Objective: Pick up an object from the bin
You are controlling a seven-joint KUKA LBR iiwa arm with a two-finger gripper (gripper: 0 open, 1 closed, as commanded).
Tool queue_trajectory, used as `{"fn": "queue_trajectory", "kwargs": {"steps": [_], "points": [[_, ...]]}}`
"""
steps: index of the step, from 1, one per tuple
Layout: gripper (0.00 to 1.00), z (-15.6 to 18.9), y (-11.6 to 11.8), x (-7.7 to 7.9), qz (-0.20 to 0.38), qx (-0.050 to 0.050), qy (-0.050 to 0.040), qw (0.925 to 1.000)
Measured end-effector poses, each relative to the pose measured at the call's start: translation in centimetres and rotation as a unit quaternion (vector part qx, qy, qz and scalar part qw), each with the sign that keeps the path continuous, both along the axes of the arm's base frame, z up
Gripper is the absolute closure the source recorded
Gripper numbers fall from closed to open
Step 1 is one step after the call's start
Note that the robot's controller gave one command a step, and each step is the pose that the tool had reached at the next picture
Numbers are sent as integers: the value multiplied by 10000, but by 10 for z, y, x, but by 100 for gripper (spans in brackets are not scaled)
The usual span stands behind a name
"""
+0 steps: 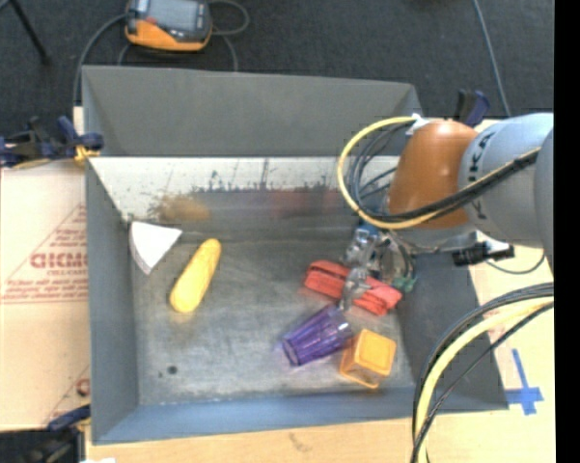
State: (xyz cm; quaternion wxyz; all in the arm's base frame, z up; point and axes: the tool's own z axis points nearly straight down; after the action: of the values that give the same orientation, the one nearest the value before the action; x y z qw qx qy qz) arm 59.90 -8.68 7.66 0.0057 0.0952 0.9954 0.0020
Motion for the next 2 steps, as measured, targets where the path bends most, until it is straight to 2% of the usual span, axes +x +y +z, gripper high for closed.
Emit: {"fn": "queue_trajectory", "kwargs": {"steps": [2], "points": [[100, 21, -1, -3, 8, -3, 69, 10000]]}}
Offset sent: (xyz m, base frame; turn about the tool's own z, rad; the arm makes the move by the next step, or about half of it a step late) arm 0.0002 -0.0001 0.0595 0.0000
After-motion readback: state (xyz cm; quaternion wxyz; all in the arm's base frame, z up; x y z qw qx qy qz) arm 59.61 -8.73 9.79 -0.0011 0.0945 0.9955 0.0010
